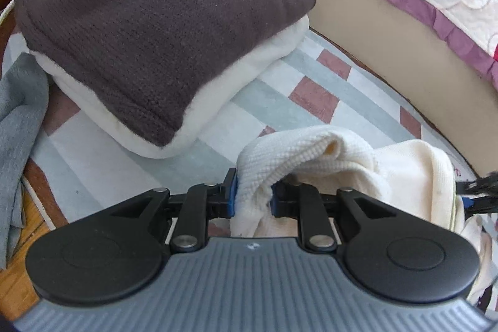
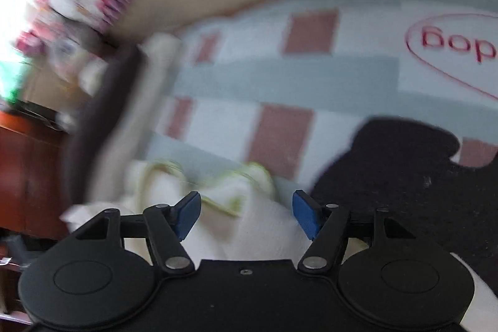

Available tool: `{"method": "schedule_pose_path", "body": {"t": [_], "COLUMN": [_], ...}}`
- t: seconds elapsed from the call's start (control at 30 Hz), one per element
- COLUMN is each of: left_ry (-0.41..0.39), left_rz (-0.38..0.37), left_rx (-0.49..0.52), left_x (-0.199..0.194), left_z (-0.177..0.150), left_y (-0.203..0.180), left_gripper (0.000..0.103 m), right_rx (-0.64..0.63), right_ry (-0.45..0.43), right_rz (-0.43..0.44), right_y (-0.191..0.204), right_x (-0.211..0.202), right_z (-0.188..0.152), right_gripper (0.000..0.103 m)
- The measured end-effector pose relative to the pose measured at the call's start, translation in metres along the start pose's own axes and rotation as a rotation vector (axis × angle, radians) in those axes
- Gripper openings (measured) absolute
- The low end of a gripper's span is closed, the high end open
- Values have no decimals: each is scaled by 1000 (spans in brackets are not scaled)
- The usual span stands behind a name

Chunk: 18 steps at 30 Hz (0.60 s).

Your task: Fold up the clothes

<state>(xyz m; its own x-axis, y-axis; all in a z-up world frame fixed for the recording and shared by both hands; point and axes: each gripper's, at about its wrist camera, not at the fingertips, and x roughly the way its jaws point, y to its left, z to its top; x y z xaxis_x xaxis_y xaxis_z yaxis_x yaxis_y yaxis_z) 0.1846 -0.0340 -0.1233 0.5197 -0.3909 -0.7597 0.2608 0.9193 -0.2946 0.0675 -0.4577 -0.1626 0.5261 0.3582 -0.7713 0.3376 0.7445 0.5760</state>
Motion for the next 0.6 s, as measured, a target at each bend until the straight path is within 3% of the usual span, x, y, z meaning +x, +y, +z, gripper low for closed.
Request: {"method": "schedule_pose_path", "body": {"t": [0.07,0.13,0.2,0.27,0.33,0.4,0.43,0.5,0.6], "left_ry": [6,9,1,-5,7,35,45,49,54], "left_rz": [10,11,-34,-104,-287,-343,-351,-274,-157], "left_rx": [0,3,21,29,-18,-44,-43,27,131], "left_x": [0,-1,-5,-10,-23,-29,-31,-28,-24], "left_z": [0,0,-2,-5,-15,-27,-32,-33,-36], "left_y": [1,1,1,3,8,10,9,0,-12], "left_gripper": [18,18,18,18,19,19,19,19,19], "right_rx": [-77,-131,-161,-185,-214,-252,-256,-252,-211], "right_ry": [6,23,9,-15,-40,-41,-6,97,170], "right_rz": [-53,-8,-19,-46,-61,-3,32,91,90], "right_y": [6,9,16,25,34,45,47,47,41], "right_x": [2,-5,-18,-33,-50,-69,-71,-70,-66], "right_z": [-12,-30,-57,-86,-117,-157,-172,-194,-193], "right_gripper": [69,53,21,18,18,18,18,21,24]}}
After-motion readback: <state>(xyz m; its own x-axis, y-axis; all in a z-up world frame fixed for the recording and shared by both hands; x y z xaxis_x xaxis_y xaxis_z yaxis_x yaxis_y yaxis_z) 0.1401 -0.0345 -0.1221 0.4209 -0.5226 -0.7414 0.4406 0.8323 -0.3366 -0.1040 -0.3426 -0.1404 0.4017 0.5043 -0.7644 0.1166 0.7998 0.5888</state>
